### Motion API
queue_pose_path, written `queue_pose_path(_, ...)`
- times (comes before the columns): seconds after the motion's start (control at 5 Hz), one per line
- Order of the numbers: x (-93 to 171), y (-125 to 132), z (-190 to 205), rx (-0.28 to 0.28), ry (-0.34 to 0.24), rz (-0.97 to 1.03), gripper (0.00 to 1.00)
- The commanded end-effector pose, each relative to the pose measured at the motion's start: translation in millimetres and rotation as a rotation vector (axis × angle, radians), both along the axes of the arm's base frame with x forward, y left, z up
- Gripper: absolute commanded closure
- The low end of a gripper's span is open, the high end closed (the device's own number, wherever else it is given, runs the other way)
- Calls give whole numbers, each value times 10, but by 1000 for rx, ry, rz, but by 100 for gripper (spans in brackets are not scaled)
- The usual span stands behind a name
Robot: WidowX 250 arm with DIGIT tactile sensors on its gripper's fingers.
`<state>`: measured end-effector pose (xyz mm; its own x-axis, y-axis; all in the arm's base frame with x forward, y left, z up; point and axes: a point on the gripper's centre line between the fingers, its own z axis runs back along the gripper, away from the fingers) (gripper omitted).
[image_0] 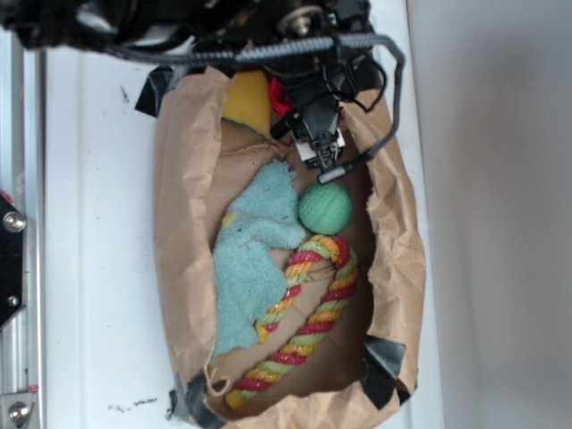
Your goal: Grab the red paper.
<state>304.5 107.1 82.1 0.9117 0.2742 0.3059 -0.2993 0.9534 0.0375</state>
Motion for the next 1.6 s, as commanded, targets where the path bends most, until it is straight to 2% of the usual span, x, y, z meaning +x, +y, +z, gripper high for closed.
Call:
queue_pose_path(0.0, 72, -11, 147, 14, -38, -15, 0)
queue_pose_path(0.2, 72, -11, 147, 14, -38, -15, 0)
queue_pose_path(0.4, -38, 25, 57, 15, -67, -5, 0)
queue_pose_path(0.6, -171, 86, 73, 12, -59, -26, 0)
queue_pose_path(0.8, -308, 149, 226, -25, -90, -48, 0)
queue_pose_path(1.0, -325, 39, 354, -77, -108, -60, 0)
queue_pose_path(1.2, -372, -136, 362, -96, -108, -85, 0)
queue_pose_path(1.4, -370, -346, 298, -82, -121, -105, 0)
